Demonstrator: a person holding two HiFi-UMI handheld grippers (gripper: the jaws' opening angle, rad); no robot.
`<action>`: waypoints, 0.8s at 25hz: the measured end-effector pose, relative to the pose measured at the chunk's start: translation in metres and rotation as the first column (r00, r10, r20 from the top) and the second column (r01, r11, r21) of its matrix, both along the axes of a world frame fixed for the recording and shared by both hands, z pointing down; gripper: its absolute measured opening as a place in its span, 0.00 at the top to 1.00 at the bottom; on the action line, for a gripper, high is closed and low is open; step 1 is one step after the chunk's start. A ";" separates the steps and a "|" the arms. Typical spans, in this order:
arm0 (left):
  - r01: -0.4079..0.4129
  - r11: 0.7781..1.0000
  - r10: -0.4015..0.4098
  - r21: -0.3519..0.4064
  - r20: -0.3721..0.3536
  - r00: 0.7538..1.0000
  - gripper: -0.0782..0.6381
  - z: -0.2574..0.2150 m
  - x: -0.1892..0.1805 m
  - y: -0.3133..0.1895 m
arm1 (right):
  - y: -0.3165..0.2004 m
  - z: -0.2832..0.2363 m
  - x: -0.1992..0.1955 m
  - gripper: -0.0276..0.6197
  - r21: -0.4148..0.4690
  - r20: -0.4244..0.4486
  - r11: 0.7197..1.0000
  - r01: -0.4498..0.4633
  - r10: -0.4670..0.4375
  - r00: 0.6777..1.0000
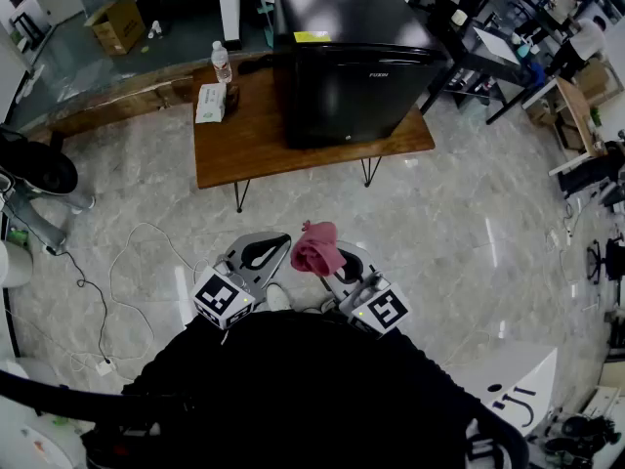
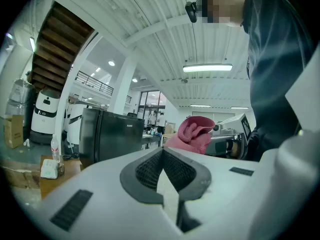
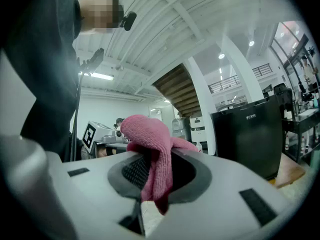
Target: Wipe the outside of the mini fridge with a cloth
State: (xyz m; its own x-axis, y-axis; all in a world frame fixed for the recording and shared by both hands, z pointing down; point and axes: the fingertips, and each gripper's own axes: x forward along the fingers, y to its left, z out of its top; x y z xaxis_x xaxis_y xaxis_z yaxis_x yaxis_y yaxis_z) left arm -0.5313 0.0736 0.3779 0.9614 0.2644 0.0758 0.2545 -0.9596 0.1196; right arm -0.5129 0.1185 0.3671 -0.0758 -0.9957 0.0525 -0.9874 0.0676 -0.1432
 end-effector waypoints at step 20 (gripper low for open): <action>0.068 0.998 -0.067 0.011 -0.081 0.995 0.89 -0.030 0.017 -0.028 | -0.026 -0.033 0.037 0.84 0.054 -0.051 0.998 -0.021 0.023 0.998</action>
State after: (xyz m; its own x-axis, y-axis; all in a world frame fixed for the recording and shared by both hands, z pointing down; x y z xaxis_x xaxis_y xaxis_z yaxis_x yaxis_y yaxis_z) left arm -0.5146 0.0456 0.3477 0.9801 0.1986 0.0009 0.1977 -0.9763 0.0881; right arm -0.4759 0.0929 0.3345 -0.0524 -0.9986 0.0027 -0.9947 0.0519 -0.0885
